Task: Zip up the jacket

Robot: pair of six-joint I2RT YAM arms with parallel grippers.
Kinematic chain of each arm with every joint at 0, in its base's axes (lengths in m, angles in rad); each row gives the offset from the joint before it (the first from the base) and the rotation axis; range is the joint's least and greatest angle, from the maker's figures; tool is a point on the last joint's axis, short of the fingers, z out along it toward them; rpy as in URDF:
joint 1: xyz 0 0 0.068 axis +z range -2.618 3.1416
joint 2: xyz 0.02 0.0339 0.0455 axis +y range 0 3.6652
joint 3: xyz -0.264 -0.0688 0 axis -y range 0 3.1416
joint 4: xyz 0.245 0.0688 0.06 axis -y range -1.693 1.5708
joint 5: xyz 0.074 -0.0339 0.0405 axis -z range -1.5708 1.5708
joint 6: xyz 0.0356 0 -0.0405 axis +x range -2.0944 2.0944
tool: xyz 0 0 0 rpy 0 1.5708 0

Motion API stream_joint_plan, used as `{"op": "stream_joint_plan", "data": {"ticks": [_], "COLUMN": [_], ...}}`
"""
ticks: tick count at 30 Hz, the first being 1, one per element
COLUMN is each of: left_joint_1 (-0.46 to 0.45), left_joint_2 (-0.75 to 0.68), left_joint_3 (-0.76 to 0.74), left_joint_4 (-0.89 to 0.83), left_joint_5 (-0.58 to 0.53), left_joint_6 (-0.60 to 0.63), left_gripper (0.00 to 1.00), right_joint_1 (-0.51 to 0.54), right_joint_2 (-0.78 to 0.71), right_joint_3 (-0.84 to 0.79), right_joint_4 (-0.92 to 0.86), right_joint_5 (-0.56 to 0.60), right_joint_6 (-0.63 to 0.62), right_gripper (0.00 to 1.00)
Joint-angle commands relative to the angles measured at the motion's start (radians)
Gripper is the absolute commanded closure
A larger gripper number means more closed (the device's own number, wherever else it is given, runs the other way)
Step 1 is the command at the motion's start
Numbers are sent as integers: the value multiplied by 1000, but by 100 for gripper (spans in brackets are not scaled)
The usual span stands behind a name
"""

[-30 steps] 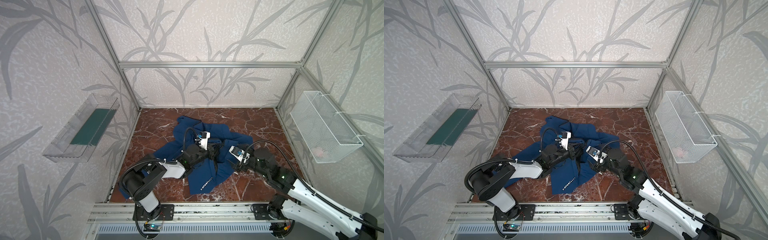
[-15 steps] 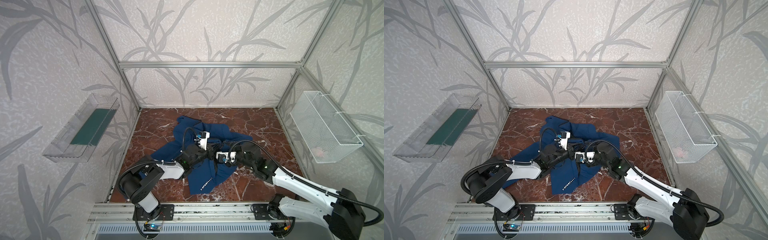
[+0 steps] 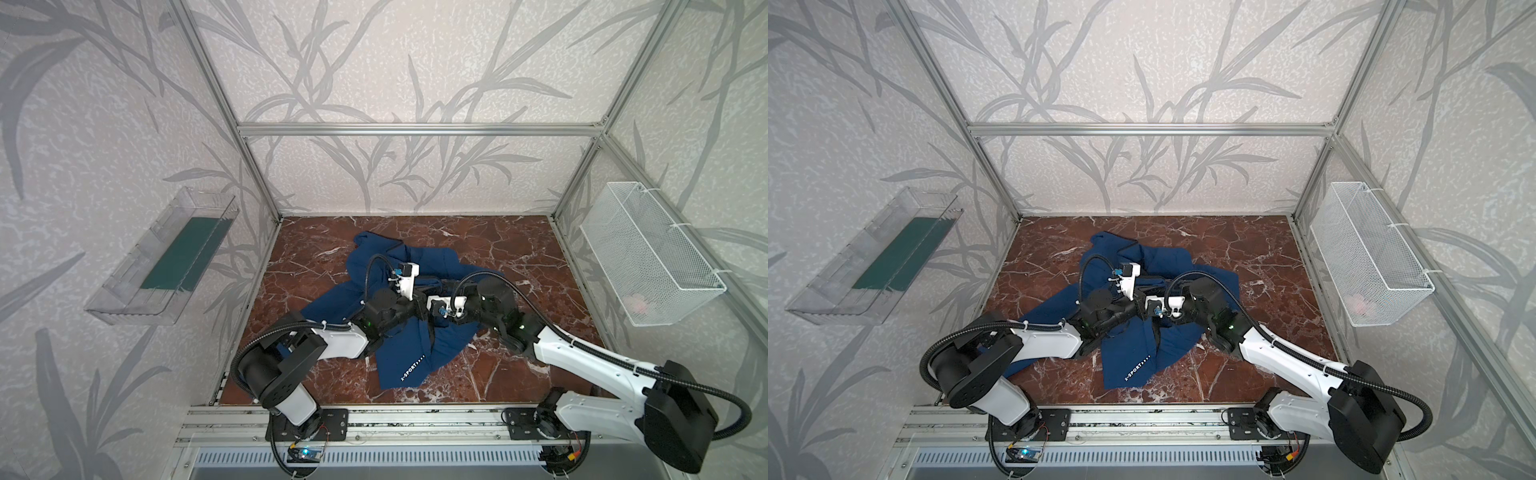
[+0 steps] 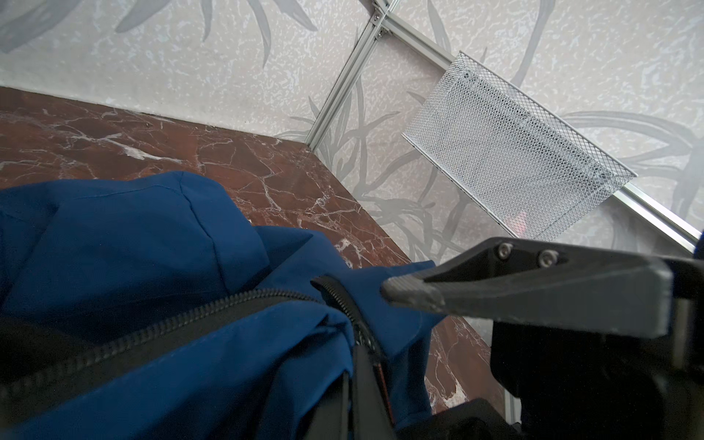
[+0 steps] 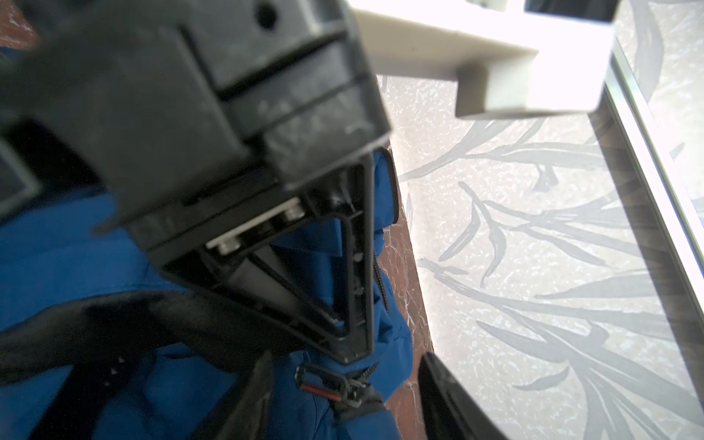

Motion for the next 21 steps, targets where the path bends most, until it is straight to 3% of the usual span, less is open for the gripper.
{"op": "stream_joint_plan", "data": {"ticks": [1,14,21], "left_joint_1": [-4,-4,-4], "left_joint_2": [-29,-32,-46], "left_joint_3": [-8,-7,-8], "left_joint_4": [-3,-11,-26], "left_joint_5": [-6,-9,-13], "left_joint_6": [-3,-3,8], "left_gripper": [100,100,100], "right_joint_1": [-6,-32,-35], "right_joint_2": [-2,-14,0], "right_joint_3": [32,40,51], "right_joint_4": [24,-7,-39], "right_joint_5": [-17,-41,-63], "right_joint_6": [19,52,67], "right_gripper": [50,76,83]}}
